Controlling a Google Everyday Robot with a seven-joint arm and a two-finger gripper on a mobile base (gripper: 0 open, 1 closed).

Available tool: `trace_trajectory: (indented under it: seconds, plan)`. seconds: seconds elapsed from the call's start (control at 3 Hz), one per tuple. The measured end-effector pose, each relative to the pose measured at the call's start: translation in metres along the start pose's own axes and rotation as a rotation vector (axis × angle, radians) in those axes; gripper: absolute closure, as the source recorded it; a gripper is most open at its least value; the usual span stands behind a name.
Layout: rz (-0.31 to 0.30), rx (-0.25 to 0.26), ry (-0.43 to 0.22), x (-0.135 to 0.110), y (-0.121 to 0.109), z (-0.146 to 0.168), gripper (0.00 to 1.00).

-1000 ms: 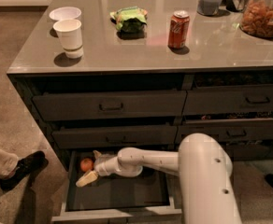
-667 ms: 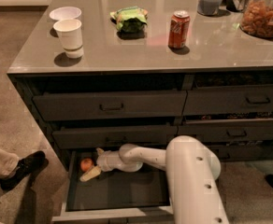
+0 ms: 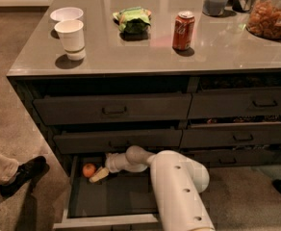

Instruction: Pick orange from bottom drawer and place on counter

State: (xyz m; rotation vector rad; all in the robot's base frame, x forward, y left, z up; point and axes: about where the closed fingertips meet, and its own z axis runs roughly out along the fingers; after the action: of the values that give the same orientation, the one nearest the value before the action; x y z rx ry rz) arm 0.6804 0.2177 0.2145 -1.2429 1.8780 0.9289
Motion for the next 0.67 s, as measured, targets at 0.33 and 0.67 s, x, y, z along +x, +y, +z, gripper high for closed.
trace_trajectory:
  seconds: [0.33, 0.67]
  plan:
    - [0.008, -0.022, -0.002, 0.021, -0.007, 0.013, 0.00]
    - [0.001, -0.058, -0.013, 0.032, 0.002, 0.030, 0.00]
